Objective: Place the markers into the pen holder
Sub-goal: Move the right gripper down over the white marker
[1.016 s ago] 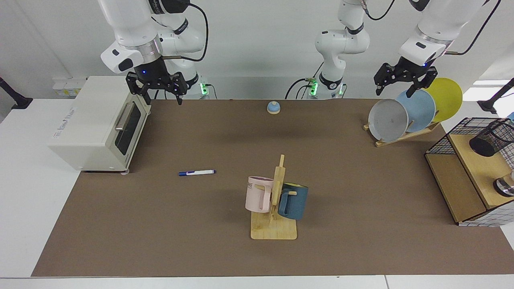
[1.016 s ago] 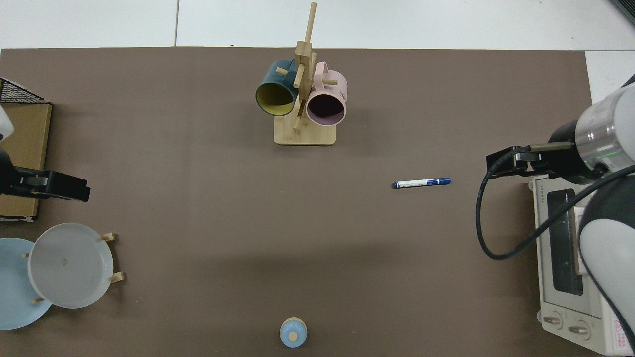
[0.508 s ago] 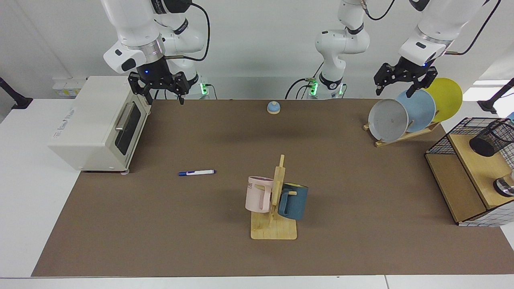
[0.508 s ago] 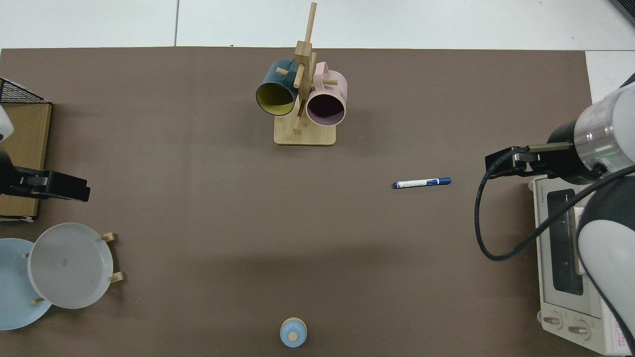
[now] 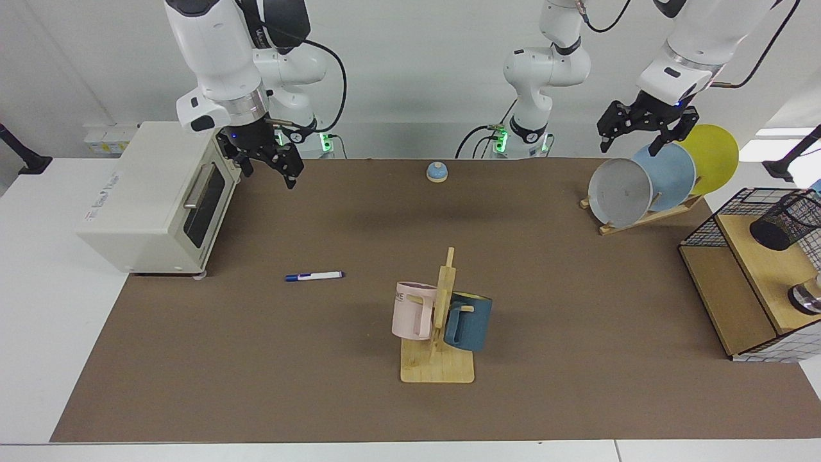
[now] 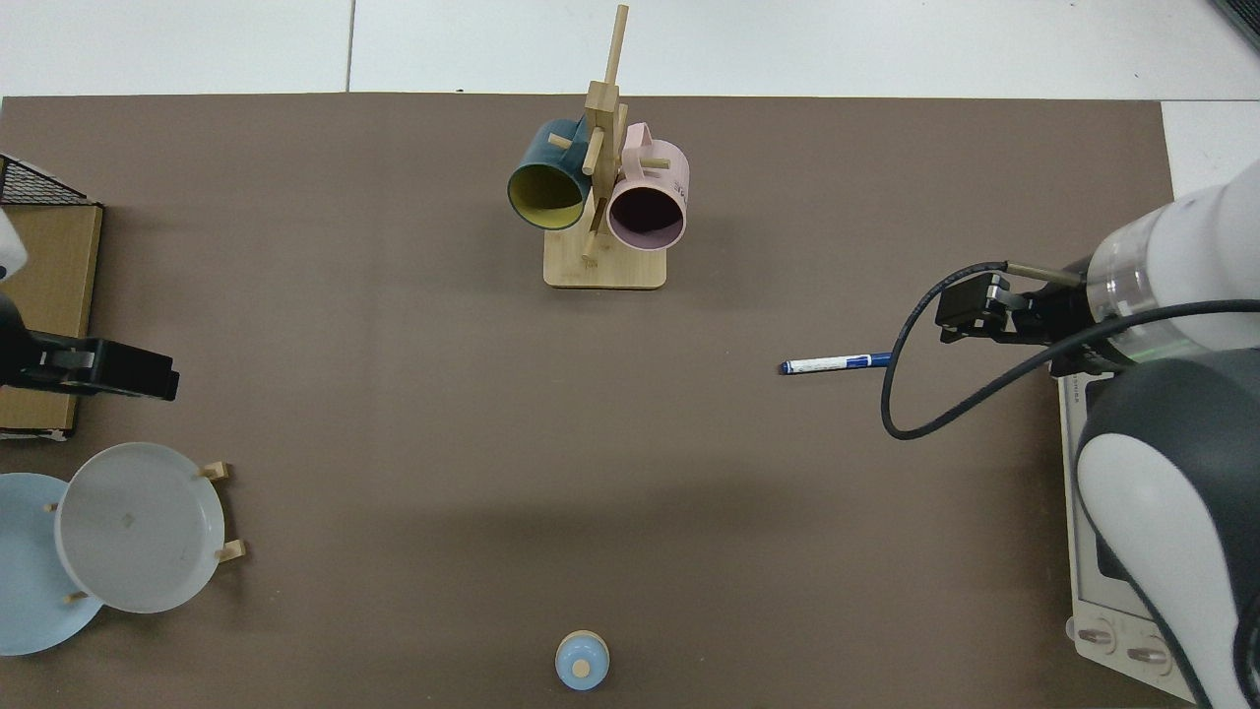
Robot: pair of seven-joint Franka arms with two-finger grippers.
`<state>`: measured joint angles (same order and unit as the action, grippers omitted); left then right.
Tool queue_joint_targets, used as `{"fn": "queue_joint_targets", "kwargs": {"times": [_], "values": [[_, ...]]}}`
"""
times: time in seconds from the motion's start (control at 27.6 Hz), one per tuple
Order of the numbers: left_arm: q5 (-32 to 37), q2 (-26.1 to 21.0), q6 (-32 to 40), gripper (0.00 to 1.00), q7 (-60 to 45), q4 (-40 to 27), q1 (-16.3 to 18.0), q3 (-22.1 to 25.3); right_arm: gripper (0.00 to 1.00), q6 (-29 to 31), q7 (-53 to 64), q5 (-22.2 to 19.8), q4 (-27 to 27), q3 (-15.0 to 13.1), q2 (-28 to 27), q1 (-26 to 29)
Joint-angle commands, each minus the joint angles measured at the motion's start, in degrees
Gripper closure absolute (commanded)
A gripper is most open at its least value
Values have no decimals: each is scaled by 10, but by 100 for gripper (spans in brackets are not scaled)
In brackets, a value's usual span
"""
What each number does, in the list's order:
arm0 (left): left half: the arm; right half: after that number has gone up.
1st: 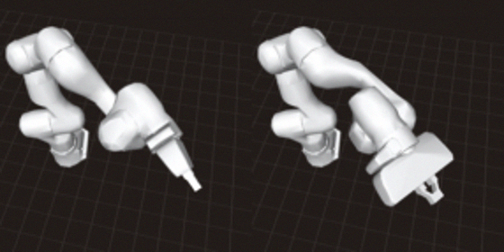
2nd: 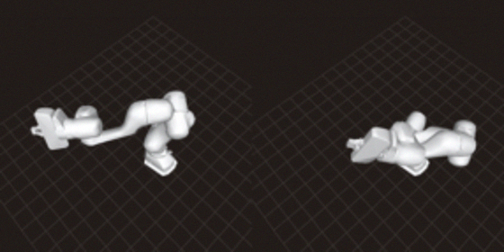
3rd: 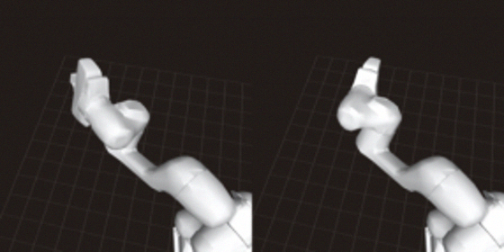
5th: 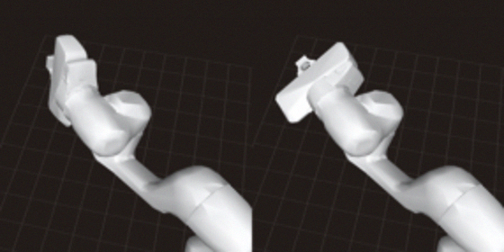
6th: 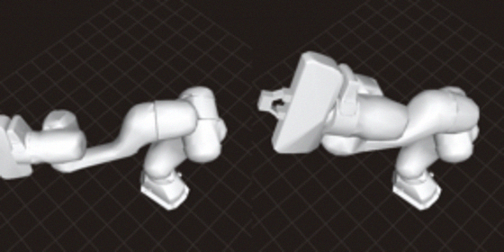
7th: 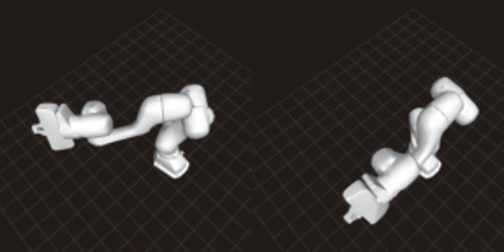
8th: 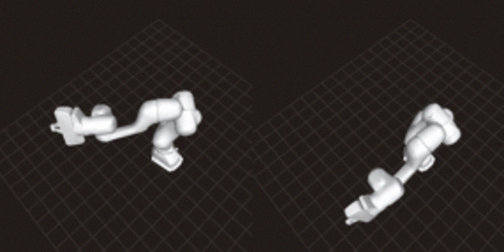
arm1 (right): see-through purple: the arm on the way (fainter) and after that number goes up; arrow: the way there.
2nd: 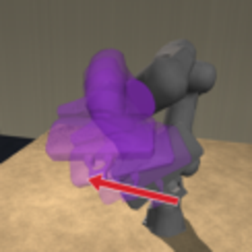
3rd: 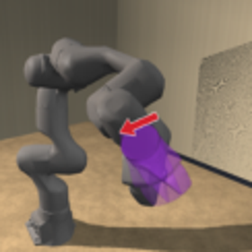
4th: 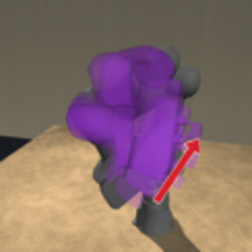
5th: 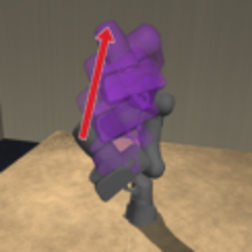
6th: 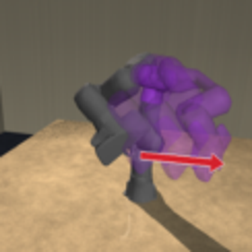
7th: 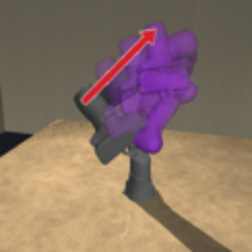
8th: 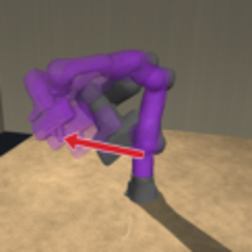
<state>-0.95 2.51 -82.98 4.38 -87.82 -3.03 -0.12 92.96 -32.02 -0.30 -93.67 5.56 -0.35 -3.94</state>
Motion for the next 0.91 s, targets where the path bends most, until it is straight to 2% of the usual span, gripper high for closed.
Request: {"fn": "queue_joint_targets", "kwargs": {"times": [0.0, 0.29, 0.47, 0.73, 0.87], "values": [[7, 3, 8, 0, 0, 5, 7, -5, 1, 56, -138, 4, -58, 2, 14, 9], [7, 4, 8, 0, 0, 5, 7, -5, 1, 107, -344, 11, -101, 2, -4, 9], [7, 4, 8, 0, 0, 5, 6, -5, 1, 162, -454, 47, -135, 2, -21, 30], [7, 4, 9, 0, 0, 5, 6, -5, 1, 234, -522, 79, -176, 2, -46, 46], [7, 4, 9, 0, 0, 5, 6, -5, 1, 269, -552, 79, -183, 3, -63, 48]]}}
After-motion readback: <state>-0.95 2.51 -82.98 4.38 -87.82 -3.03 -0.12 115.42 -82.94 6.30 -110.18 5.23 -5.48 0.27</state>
